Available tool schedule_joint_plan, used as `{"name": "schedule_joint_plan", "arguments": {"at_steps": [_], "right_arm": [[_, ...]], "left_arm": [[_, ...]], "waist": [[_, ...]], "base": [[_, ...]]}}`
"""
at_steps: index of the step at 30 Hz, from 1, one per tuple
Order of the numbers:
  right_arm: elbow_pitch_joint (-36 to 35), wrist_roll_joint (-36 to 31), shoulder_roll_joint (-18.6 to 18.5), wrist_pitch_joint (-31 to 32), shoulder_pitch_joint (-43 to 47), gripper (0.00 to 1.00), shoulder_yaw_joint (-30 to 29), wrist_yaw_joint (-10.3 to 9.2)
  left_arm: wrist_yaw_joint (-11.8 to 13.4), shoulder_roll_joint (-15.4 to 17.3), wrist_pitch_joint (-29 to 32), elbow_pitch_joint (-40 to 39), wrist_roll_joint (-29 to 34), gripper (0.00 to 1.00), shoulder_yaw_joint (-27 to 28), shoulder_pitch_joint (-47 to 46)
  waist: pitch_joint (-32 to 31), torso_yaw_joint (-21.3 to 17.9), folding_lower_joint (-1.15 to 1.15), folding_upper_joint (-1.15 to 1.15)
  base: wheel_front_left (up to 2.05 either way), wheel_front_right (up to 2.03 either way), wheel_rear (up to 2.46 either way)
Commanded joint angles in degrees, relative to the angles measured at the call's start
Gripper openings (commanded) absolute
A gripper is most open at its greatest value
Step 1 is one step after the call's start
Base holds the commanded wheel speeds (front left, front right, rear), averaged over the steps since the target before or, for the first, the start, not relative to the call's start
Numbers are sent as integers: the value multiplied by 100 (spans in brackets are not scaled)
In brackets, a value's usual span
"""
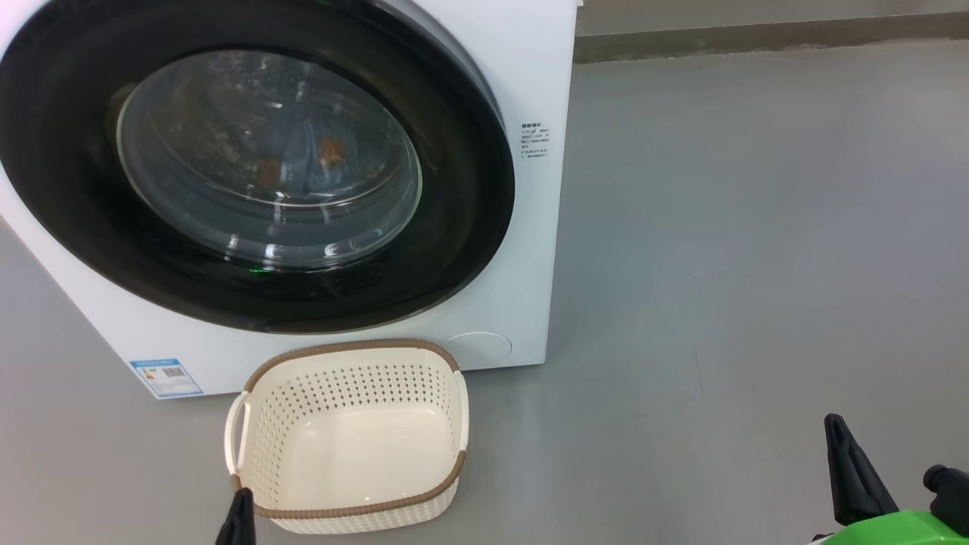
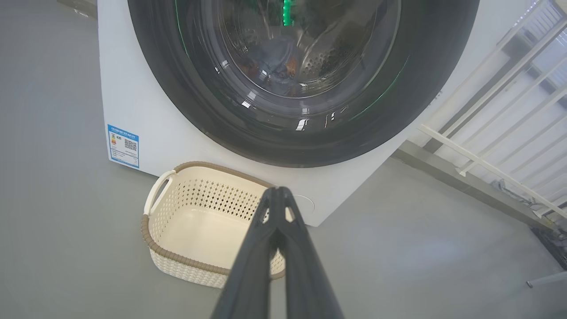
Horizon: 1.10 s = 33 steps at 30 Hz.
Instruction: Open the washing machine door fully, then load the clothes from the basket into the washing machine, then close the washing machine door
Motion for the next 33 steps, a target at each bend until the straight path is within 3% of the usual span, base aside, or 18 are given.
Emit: {"name": "schedule_joint_plan", "arguments": {"at_steps": [1,33], "right_arm": [[-117,155,-34,38,-166,0,48,-8],[-17,2357,41,596,-368,0,137,-19]], "left_arm": [[-2,123,21,-99,-138,0,69,-259],[-5,205,518,2,-2140,0,222,-574]], "waist": [[0,0,-1,0],[20,11,-1,0]], "base": [[0,0,0],[0,0,0]]}}
